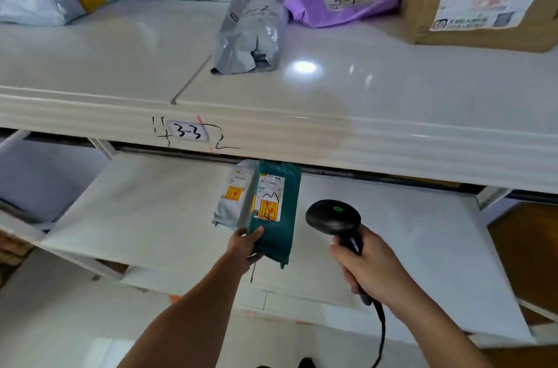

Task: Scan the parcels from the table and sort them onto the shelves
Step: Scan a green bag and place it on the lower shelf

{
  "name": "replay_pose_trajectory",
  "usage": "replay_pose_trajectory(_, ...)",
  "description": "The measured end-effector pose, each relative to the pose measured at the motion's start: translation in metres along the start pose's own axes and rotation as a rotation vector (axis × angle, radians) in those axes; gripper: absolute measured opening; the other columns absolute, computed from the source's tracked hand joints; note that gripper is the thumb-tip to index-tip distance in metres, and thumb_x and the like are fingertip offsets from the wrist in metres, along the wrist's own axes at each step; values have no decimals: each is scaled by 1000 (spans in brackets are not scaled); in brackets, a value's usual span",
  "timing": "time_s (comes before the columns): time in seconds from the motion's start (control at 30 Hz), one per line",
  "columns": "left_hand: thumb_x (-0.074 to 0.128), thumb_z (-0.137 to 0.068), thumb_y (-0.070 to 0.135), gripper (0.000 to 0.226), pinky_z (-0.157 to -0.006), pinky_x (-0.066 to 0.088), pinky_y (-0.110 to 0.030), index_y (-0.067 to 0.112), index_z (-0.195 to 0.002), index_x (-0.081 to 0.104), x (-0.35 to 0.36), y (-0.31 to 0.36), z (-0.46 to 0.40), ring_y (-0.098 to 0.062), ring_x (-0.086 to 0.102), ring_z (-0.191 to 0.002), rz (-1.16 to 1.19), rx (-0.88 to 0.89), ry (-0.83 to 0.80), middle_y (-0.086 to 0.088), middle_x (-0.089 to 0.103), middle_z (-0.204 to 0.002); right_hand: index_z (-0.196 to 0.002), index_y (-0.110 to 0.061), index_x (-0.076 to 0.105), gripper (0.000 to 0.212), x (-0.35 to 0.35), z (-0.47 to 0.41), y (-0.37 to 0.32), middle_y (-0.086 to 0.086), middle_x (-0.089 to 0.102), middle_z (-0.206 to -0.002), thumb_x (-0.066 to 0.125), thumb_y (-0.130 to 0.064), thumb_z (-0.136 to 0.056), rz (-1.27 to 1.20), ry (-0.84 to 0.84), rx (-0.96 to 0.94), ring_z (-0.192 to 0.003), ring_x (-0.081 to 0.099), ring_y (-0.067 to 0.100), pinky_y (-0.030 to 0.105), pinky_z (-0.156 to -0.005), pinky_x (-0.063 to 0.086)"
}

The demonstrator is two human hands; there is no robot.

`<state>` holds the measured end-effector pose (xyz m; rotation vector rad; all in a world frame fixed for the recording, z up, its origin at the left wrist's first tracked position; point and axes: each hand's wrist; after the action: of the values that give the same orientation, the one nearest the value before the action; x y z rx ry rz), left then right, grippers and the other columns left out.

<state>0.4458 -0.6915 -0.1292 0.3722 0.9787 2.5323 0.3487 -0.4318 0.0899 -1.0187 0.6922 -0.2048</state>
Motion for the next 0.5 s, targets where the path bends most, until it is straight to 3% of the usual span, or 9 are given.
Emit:
replay_pose_trajectory(0.07, 74, -95, 17, 40, -76, 60, -45, 9, -129, 56, 5, 6, -17, -39, 62, -118, 3, -17, -4, -17, 62, -129, -90, -18, 53, 5, 2, -14, 0, 2, 53, -51, 58, -19, -92, 1, 16, 3, -45, 51, 18, 28, -44, 44)
replay_pose_trajectory(0.23, 71, -97, 13, 38, -102, 53, -57, 7, -126, 47, 13, 15, -44, -45, 53, -129, 54, -121, 16, -21, 55, -129, -87, -26, 52, 10, 11, -35, -6, 2, 54, -53, 57, -20, -92, -9, 20, 17, -44, 52, 17, 31, -51, 47)
replay_pose_trajectory(0.43, 71, -97, 22, 53, -85, 56, -42, 4, -141, 47, 6, 30, -74, -41, 56, -128, 119, -172, 65, -21, 55, -139, -89, -26, 54, 7, 27, -40, -4, -1, 54, -56, 59, -21, -92, -53, 93, 57, -45, 53, 16, 30, -47, 45)
replay_pose_trajectory(0.5, 70, -97, 22, 52, -87, 56, -39, 5, -141, 47, 6, 33, -78, -39, 57, -128, 173, -181, 83, -19, 55, -138, -91, -23, 55, 5, 32, -36, -1, -3, 54, -54, 59, -20, -92, -70, 128, 75, -44, 52, 15, 30, -47, 45)
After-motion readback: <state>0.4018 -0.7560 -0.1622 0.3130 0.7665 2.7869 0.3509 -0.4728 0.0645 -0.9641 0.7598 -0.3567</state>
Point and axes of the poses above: each hand's wrist, its own z-axis away from the middle knuckle, its own x-axis out of the palm, y = z × x
